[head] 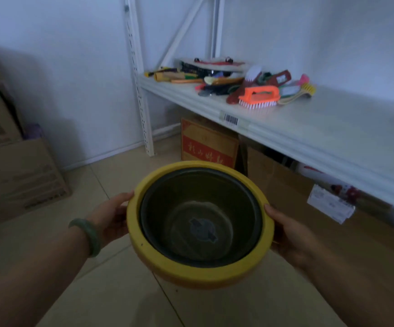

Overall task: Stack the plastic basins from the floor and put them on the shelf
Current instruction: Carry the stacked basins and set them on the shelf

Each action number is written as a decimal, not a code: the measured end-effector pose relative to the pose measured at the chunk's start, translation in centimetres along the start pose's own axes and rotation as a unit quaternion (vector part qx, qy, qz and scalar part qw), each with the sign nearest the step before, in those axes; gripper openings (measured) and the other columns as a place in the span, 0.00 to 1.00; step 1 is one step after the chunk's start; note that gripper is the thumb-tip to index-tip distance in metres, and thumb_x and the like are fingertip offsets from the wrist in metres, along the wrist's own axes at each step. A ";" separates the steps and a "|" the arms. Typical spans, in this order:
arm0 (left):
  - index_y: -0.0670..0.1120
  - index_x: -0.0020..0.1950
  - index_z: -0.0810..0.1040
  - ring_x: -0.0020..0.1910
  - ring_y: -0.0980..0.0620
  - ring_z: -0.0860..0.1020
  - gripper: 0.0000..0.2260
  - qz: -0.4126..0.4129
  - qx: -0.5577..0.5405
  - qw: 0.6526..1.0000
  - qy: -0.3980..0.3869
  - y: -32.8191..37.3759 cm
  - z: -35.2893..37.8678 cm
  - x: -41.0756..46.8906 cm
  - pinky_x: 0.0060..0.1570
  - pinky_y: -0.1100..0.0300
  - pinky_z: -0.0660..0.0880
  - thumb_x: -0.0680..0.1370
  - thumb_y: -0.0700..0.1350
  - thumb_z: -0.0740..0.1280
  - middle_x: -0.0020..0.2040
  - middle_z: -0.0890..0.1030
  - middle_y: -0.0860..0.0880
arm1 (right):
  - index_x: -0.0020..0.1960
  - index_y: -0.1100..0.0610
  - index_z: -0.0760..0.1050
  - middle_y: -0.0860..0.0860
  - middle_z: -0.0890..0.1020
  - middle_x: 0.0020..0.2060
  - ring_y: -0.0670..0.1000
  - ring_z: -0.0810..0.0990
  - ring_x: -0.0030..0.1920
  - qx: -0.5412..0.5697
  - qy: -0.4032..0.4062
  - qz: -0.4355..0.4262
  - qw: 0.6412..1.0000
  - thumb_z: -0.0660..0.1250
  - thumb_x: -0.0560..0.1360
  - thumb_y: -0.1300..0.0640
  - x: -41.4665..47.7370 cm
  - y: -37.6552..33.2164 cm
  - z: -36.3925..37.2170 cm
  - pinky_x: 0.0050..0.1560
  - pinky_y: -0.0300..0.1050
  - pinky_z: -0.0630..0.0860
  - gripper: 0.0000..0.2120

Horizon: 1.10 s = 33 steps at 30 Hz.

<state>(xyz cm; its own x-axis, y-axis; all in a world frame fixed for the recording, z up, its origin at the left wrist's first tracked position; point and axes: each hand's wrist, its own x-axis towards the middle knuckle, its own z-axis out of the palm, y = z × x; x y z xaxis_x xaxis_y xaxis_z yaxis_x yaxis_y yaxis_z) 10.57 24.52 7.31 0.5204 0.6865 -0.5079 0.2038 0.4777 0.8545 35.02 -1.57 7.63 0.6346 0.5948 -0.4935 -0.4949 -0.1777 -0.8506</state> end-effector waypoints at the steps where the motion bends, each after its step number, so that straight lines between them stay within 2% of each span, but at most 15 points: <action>1: 0.39 0.41 0.79 0.36 0.46 0.76 0.17 0.008 0.006 1.000 -0.002 0.9 -0.2 -0.5 0.40 0.55 0.74 0.75 0.53 0.63 0.35 0.78 0.43 | 0.55 0.57 0.79 0.55 0.82 0.43 0.55 0.79 0.48 -0.004 -0.006 -0.007 1.000 0.66 0.74 0.49 -0.4 -0.7 0.3 0.45 0.49 0.75 0.14; 5: 0.38 0.47 0.79 0.37 0.45 0.77 0.20 0.026 0.024 0.999 -0.029 4.9 -1.4 -2.4 0.42 0.53 0.75 0.70 0.56 0.66 0.36 0.79 0.43 | 0.54 0.59 0.81 0.57 0.85 0.46 0.58 0.81 0.51 -0.017 -0.029 -0.027 0.999 0.68 0.72 0.49 -2.8 -4.0 1.6 0.43 0.50 0.75 0.17; 8: 0.37 0.53 0.79 0.40 0.43 0.77 0.28 0.048 0.028 0.998 -0.040 8.3 -1.6 -4.0 0.47 0.49 0.76 0.64 0.58 0.68 0.37 0.79 0.42 | 0.54 0.62 0.82 0.60 0.84 0.50 0.58 0.81 0.48 -0.007 -0.045 -0.028 0.999 0.68 0.72 0.50 -4.7 -6.6 2.7 0.39 0.49 0.76 0.17; 10: 0.36 0.58 0.77 0.43 0.41 0.76 0.30 0.060 0.023 0.997 -0.049 10.8 -1.3 -5.2 0.50 0.48 0.76 0.67 0.58 0.66 0.41 0.77 0.40 | 0.51 0.62 0.82 0.61 0.83 0.49 0.57 0.81 0.44 0.015 -0.059 -0.029 0.998 0.68 0.73 0.52 -5.9 -8.4 3.3 0.34 0.46 0.78 0.15; 11: 0.37 0.59 0.77 0.43 0.41 0.75 0.28 0.070 0.016 0.996 -0.059 12.1 -1.1 -5.8 0.47 0.50 0.77 0.69 0.57 0.65 0.41 0.76 0.40 | 0.49 0.61 0.83 0.60 0.83 0.47 0.57 0.81 0.42 0.028 -0.060 -0.034 0.997 0.68 0.73 0.52 -6.3 -9.2 3.5 0.32 0.45 0.79 0.13; 13: 0.40 0.55 0.77 0.40 0.42 0.74 0.24 0.079 0.018 0.994 -0.075 14.7 -0.5 -7.1 0.40 0.52 0.79 0.70 0.57 0.64 0.40 0.74 0.41 | 0.48 0.60 0.84 0.60 0.83 0.44 0.57 0.81 0.42 0.032 -0.060 -0.056 0.996 0.70 0.71 0.51 -7.3 -10.9 3.7 0.36 0.47 0.80 0.13; 16: 0.40 0.50 0.76 0.36 0.44 0.75 0.21 0.084 0.023 0.993 -0.082 18.2 0.6 -8.7 0.41 0.52 0.77 0.70 0.57 0.64 0.36 0.75 0.42 | 0.53 0.63 0.83 0.61 0.84 0.43 0.58 0.81 0.44 0.038 -0.061 -0.073 0.995 0.73 0.65 0.49 -8.7 -13.8 3.7 0.43 0.52 0.80 0.23; 18: 0.40 0.52 0.76 0.36 0.43 0.76 0.23 0.101 0.026 0.991 -0.084 20.2 1.9 -9.4 0.44 0.51 0.76 0.69 0.57 0.65 0.37 0.76 0.42 | 0.52 0.65 0.82 0.64 0.84 0.47 0.59 0.82 0.45 0.053 -0.061 -0.085 0.993 0.72 0.68 0.50 -10.2 -15.9 3.5 0.41 0.50 0.82 0.21; 20: 0.39 0.49 0.77 0.34 0.44 0.78 0.22 0.114 0.037 0.988 -0.097 22.0 3.5 -9.9 0.45 0.50 0.75 0.69 0.57 0.65 0.36 0.76 0.41 | 0.51 0.67 0.82 0.65 0.83 0.48 0.61 0.82 0.44 0.067 -0.062 -0.100 0.991 0.70 0.69 0.52 -11.3 -18.0 2.8 0.38 0.49 0.82 0.19; 23: 0.39 0.46 0.78 0.27 0.46 0.81 0.19 0.138 0.038 0.983 -0.114 24.1 6.4 -9.8 0.40 0.52 0.75 0.77 0.54 0.59 0.33 0.79 0.41 | 0.53 0.65 0.82 0.63 0.82 0.44 0.61 0.81 0.47 0.055 -0.060 -0.121 0.989 0.72 0.64 0.49 -12.6 -20.5 1.1 0.50 0.55 0.80 0.24; 26: 0.41 0.43 0.78 0.24 0.49 0.80 0.18 0.150 0.057 0.977 -0.137 25.5 10.4 -10.0 0.28 0.58 0.77 0.78 0.53 0.57 0.28 0.81 0.43 | 0.52 0.64 0.82 0.61 0.81 0.42 0.59 0.79 0.48 0.049 -0.030 -0.140 0.988 0.71 0.62 0.49 -14.1 -22.6 -1.1 0.58 0.57 0.77 0.25; 27: 0.42 0.42 0.78 0.23 0.49 0.80 0.17 0.154 0.063 0.975 -0.145 25.9 11.7 -10.0 0.28 0.58 0.77 0.78 0.53 0.58 0.27 0.81 0.44 | 0.52 0.64 0.82 0.60 0.81 0.43 0.59 0.79 0.48 0.051 -0.024 -0.150 0.987 0.71 0.61 0.48 -14.7 -23.1 -1.9 0.58 0.56 0.77 0.25; 30: 0.44 0.54 0.80 0.35 0.45 0.83 0.17 0.166 0.063 0.967 -0.180 26.8 16.1 -9.6 0.42 0.51 0.77 0.76 0.55 0.61 0.43 0.83 0.39 | 0.55 0.65 0.80 0.60 0.80 0.45 0.58 0.77 0.50 0.055 0.005 -0.178 0.982 0.76 0.58 0.46 -15.8 -24.3 -5.2 0.59 0.56 0.76 0.32; 31: 0.46 0.57 0.80 0.40 0.43 0.82 0.18 0.169 0.060 0.964 -0.194 27.0 17.6 -9.2 0.46 0.48 0.76 0.75 0.56 0.62 0.48 0.82 0.38 | 0.56 0.66 0.80 0.60 0.79 0.45 0.58 0.77 0.50 0.058 0.019 -0.184 0.981 0.74 0.61 0.46 -16.1 -24.6 -6.4 0.60 0.57 0.76 0.30; 33: 0.44 0.54 0.80 0.44 0.42 0.80 0.18 0.168 0.067 0.962 -0.206 26.8 20.8 -8.9 0.48 0.49 0.76 0.75 0.56 0.63 0.49 0.81 0.38 | 0.56 0.64 0.80 0.60 0.79 0.45 0.58 0.77 0.49 0.068 0.045 -0.194 0.978 0.70 0.67 0.49 -16.6 -25.2 -8.9 0.60 0.57 0.76 0.23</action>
<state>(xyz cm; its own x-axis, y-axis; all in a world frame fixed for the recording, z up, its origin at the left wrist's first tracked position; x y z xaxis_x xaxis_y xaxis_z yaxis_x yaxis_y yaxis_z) 28.61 19.82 37.04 0.8545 0.5008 -0.1379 0.0572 0.1732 0.9832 42.26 -13.95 35.64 0.8368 0.5242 -0.1581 -0.2776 0.1574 -0.9477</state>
